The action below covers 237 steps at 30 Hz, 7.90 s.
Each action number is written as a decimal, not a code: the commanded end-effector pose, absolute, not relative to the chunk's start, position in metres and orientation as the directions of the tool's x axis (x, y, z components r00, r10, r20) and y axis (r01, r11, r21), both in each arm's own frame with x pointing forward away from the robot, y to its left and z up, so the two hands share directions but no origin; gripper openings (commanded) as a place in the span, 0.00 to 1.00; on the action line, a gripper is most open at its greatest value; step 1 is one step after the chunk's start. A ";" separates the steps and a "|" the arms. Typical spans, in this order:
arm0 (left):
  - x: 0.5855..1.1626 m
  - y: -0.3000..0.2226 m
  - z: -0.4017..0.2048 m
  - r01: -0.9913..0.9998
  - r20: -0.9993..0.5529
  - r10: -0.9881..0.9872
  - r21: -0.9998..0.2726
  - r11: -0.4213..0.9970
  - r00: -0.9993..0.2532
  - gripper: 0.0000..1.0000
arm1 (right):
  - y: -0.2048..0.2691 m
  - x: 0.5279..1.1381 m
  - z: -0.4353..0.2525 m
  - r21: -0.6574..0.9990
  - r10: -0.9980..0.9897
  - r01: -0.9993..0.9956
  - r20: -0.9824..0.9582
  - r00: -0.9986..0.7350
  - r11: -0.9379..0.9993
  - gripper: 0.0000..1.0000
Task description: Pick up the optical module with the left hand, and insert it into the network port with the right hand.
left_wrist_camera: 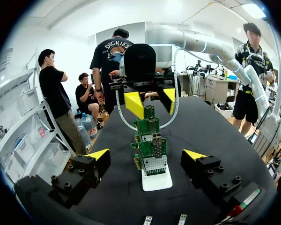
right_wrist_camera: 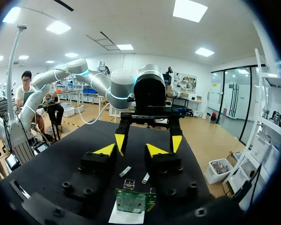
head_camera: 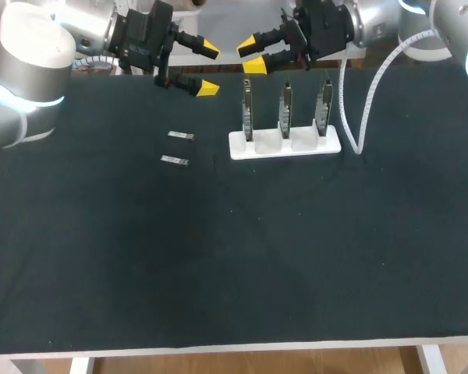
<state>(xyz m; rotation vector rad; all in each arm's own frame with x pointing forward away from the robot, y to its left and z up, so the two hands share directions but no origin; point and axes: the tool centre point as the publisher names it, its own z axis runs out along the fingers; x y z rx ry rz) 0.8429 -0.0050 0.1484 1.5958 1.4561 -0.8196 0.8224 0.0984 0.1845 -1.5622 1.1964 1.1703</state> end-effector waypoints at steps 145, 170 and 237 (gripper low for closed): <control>0.844 -0.005 0.148 0.991 -0.875 0.468 0.137 -0.013 0.127 1.00 | 0.079 0.825 0.193 -0.112 -0.253 -0.975 -0.954 0.160 -0.193 0.00; 0.844 -0.005 0.148 0.991 -0.875 0.468 0.137 -0.013 0.127 1.00 | 0.045 0.817 0.191 -0.102 -0.296 -0.987 -0.946 0.135 -0.123 0.00; 0.844 -0.005 0.148 0.991 -0.875 0.468 0.137 -0.013 0.127 1.00 | -0.013 0.818 0.167 -0.088 -0.386 -0.996 -0.919 0.078 0.007 1.00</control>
